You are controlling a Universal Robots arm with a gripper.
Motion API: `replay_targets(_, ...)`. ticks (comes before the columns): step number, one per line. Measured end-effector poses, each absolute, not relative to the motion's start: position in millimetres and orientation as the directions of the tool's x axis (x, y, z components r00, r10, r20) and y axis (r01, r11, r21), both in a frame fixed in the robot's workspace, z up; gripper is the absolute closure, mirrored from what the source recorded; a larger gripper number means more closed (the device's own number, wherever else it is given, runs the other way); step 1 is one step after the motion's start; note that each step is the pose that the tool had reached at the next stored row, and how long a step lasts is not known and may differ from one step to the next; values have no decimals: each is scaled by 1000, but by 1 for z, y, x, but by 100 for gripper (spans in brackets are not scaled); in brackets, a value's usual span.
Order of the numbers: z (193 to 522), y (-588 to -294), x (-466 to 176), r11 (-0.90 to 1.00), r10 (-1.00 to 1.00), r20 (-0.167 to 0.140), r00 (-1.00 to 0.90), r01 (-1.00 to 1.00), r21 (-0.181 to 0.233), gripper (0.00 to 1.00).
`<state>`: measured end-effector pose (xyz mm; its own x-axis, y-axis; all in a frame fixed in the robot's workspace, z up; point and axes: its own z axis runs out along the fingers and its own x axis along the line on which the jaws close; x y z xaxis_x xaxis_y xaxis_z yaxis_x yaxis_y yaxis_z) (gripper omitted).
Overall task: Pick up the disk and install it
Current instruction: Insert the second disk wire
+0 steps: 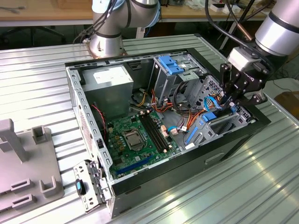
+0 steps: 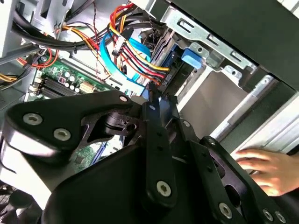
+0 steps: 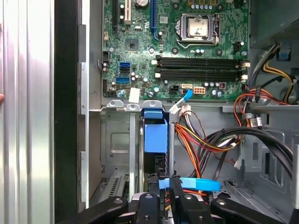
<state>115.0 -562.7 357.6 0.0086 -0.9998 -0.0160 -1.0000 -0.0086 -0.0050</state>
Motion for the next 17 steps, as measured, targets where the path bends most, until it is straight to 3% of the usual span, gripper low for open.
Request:
replay_targets(4,359,-563,115,-9,-1000,-16,9,-1000,-5,78)
replay_targets(6,359,-563,115,-9,-1000,-16,9,-1000,-5,89)
replay_targets(17,360,-563,115,-9,-1000,-16,9,-1000,-5,89)
